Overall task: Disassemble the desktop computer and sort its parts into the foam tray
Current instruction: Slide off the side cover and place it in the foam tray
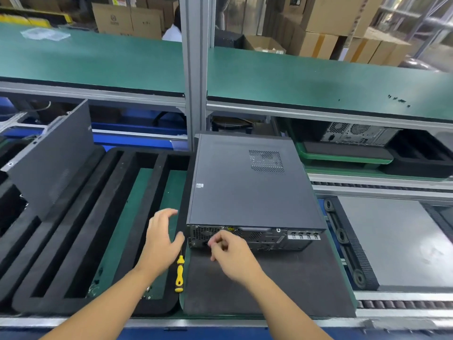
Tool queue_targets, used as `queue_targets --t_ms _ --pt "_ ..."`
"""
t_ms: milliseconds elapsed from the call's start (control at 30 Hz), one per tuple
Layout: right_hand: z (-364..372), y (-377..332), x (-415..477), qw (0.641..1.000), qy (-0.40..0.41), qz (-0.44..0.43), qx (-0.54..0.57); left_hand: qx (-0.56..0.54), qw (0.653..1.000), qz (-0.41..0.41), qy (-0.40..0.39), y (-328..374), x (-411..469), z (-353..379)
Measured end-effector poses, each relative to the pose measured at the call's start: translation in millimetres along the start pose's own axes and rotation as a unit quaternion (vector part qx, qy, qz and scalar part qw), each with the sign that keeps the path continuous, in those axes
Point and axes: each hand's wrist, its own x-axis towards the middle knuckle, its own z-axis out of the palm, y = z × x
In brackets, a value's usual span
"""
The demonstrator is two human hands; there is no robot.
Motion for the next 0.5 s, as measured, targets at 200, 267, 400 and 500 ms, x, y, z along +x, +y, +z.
queue_targets --t_ms 200,267,400,500 --pt "-82.0 -17.8 6.9 0.972 0.131 -0.137 -0.136 0.162 0.942 0.284 -0.079 84.7 42.2 -2.7" --pt "-101.7 -10.9 4.6 0.923 0.147 -0.191 -0.301 0.265 0.903 0.312 -0.133 99.9 51.4 14.7" --pt "-89.9 7.4 -4.5 0.961 0.182 -0.094 -0.187 0.39 0.867 0.269 -0.153 107.7 59.6 52.0" --pt "-63.9 6.7 -4.0 0.881 0.259 0.164 0.361 0.391 0.881 0.22 -0.152 101.6 57.2 69.4"
